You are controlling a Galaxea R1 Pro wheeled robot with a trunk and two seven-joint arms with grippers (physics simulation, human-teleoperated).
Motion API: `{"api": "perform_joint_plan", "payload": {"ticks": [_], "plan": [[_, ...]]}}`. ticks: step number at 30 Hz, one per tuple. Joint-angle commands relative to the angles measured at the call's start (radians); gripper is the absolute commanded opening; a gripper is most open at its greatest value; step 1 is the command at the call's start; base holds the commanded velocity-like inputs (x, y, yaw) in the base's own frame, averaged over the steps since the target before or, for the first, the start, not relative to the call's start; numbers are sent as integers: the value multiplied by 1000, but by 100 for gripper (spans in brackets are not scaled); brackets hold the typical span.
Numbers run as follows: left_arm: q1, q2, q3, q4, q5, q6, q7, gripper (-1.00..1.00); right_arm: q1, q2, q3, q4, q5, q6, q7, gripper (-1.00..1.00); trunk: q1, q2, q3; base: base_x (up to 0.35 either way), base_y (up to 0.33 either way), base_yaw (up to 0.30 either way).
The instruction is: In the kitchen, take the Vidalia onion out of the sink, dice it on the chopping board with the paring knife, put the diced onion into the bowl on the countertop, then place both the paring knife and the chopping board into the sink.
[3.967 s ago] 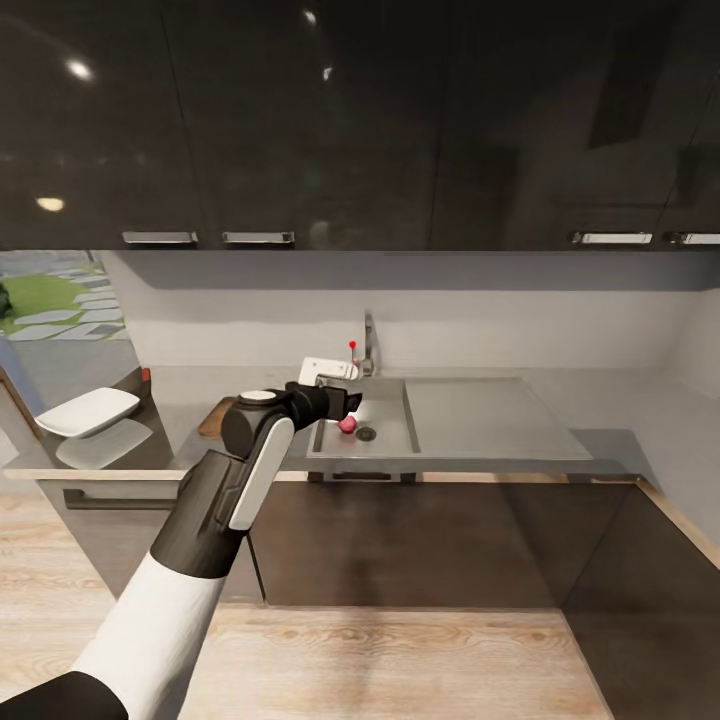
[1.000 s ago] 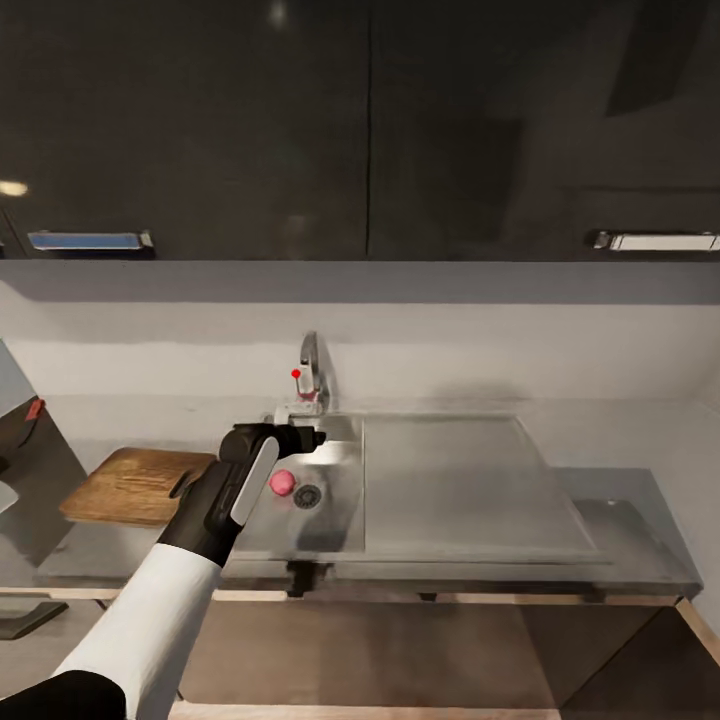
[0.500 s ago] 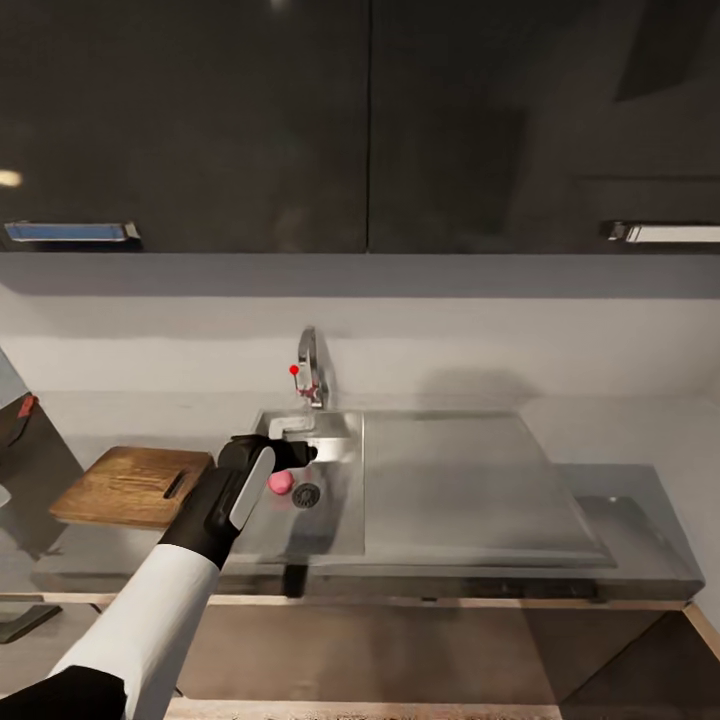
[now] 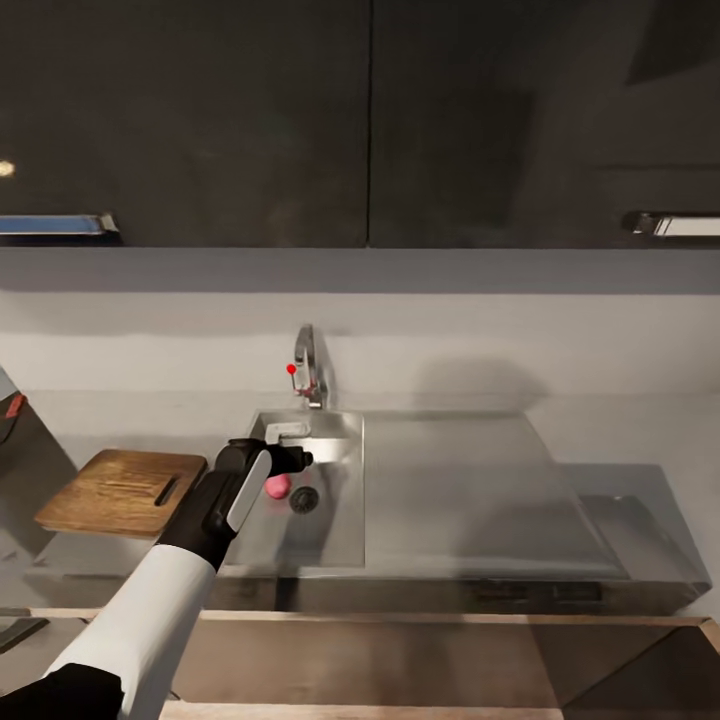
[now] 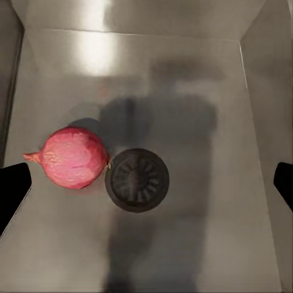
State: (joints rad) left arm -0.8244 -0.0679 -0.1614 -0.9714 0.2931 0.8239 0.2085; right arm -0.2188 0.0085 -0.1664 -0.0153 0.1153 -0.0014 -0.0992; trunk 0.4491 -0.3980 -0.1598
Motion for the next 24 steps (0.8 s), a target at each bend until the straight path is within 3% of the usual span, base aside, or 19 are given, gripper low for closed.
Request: {"api": "perform_joint_plan", "payload": {"ticks": [1,8,13,24], "plan": [[-1,1,-1,0,11,3,9,100,-1,1,-8,0,11,0,-4,100,1,-2,-4,222,0,0],[-1,11,-2,34,11,-15,9,100,-1,1,-8,0,11,0,-4,100,1,-2,-15,169,0,0],[-1,15,-3,99,11,-77,9,100,-1,2,-8,0,11,0,-4,100,1,-2,-21,19,0,0],[-1,42,-3,135,11,-95,8,100,-1,2,-8,0,11,0,-1,100,1,-2,-22,1,0,0]]}}
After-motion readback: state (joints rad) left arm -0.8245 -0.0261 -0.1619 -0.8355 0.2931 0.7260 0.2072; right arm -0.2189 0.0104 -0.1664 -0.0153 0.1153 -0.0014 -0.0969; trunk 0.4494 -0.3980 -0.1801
